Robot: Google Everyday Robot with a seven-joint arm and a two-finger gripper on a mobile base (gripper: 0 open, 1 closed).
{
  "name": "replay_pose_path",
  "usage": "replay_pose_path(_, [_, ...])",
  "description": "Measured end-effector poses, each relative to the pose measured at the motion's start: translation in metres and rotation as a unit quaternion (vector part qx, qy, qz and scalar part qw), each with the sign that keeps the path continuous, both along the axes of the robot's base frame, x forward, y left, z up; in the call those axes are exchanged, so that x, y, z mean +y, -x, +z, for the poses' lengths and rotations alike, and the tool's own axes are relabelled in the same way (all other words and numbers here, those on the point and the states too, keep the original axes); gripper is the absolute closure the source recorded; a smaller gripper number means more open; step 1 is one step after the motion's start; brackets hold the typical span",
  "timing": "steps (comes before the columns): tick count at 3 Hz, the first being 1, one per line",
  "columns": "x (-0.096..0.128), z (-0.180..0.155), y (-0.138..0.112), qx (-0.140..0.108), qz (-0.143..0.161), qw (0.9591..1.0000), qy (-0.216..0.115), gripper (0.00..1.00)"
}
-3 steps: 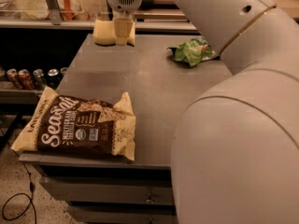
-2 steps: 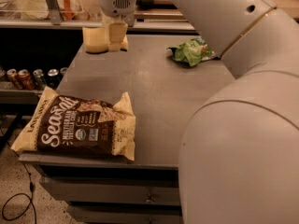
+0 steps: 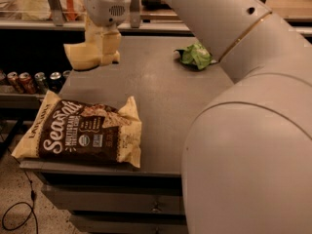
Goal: Move sponge near brown chip bag
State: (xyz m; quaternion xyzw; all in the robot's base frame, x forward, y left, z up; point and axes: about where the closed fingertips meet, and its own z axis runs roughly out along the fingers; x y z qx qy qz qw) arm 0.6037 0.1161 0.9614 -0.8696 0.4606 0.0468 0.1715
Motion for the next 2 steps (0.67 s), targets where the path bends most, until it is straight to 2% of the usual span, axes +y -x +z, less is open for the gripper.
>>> replay_pose_path(1, [0.011,-0.005,0.009,0.012,0.040,0.9991,0.002,0.59])
replay_pose_path(2, [0.017,-0.017,0.010,0.022,0.047,0.9985,0.015,0.35])
